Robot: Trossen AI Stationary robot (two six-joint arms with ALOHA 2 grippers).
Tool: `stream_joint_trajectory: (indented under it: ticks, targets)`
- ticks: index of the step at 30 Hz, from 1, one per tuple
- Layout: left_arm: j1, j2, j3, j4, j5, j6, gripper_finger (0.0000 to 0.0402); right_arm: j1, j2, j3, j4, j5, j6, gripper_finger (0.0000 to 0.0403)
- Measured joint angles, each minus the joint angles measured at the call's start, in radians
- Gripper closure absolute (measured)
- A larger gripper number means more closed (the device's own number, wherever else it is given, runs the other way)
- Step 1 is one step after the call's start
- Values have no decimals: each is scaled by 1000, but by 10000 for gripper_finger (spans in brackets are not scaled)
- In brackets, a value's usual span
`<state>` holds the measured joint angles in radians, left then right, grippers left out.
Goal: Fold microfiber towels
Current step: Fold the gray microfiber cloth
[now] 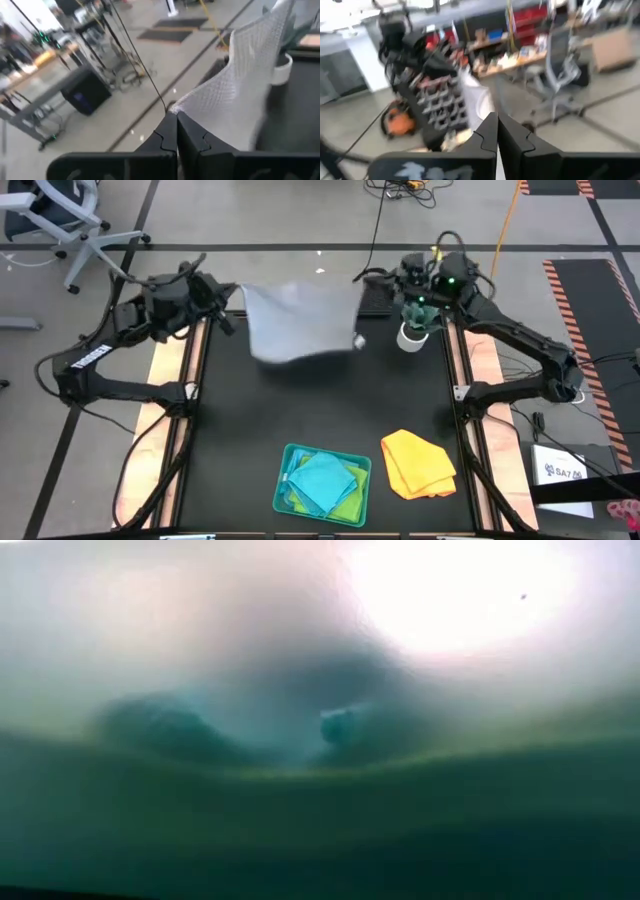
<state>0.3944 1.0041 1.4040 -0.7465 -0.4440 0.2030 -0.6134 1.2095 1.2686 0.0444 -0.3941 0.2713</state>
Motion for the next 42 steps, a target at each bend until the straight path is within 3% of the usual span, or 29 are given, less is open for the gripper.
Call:
stream_joint_trajectory:
  ticks: [10, 15, 19, 24, 31, 37, 42]
  targets:
    - [-60, 17, 0, -88, 48, -222, 401, 170, -37, 0, -156, 1, 64, 402]
    - [-175, 17, 0, -88, 86, -339, 401, 275, -93, 0, -155, 15, 121, 402]
    - [-290, 17, 0, -90, 68, -437, 401, 359, -132, 0, -171, 101, 158, 402]
    - [-446, 17, 0, -103, 2, -574, 401, 457, -142, 0, -228, 217, 223, 403]
    - [-620, 28, 0, -216, -210, -747, 401, 526, -116, 0, -255, 321, 261, 403]
    - [-605, 30, -9, -482, -357, -904, 401, 510, -71, -23, -405, 541, 201, 403]
    - [-531, 31, -61, -678, -367, -1051, 401, 431, -1, -114, -382, 553, 151, 403]
